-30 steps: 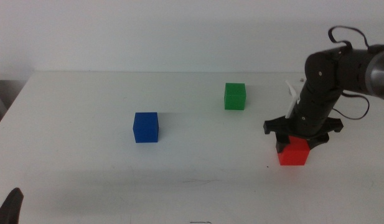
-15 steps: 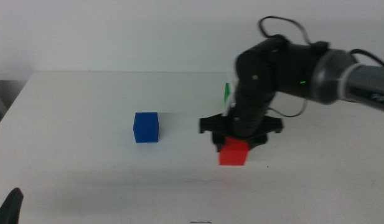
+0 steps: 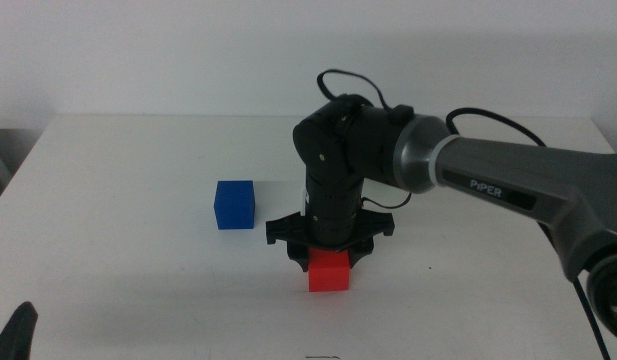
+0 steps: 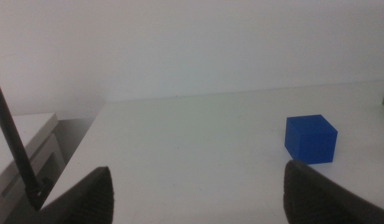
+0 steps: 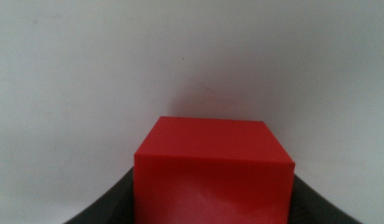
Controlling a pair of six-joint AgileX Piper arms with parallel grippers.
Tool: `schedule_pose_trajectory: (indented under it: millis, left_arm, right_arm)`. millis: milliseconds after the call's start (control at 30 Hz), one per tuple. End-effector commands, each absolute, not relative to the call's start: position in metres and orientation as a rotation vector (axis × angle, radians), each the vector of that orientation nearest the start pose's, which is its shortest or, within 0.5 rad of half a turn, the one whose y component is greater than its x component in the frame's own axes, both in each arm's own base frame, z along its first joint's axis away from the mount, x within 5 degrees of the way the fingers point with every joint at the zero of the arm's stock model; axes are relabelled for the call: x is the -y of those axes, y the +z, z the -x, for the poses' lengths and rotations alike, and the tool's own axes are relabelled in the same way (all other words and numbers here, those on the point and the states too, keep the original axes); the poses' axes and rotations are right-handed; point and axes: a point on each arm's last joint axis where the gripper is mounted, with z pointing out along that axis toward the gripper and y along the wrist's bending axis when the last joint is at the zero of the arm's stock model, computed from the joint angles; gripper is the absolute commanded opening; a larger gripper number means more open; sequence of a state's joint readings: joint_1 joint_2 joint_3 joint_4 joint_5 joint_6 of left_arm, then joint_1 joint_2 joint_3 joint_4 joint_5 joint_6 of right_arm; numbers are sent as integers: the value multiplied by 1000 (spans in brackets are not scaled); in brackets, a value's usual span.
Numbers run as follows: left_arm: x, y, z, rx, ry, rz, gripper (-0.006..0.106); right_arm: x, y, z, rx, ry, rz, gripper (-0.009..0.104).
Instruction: Stack red cubes first, then green, then blue cubes in a specific spot.
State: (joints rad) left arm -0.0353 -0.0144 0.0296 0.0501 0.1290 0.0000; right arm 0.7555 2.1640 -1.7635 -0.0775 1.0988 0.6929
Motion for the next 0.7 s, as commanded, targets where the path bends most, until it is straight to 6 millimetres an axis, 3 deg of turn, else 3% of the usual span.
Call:
schedule_pose_trajectory:
  millis: [0,267,300,333,500,667]
  left_arm:
    - [2,202,-55,-1523,0,-54,94]
    - [2,202,-55,-1523,0,-54,94]
    - [2,202,-55,-1523,0,-54,94]
    - [2,202,-55,-1523,0,-54,94]
    - [2,202,-55,-1523,0,-54,94]
    - [2,202,-55,-1523,0,-54,94]
  right_arm:
    - [-304,222,-335,-2870,158,111,-1]
    - [-305,218,-337,-2867,164,105,2]
    - [-305,218,-337,-2868,164,93,15]
    - [-306,217,-336,-2876,177,88,58]
    - [-307,218,-337,-2865,189,89,89]
    - [-304,224,-334,-2874,177,86,94]
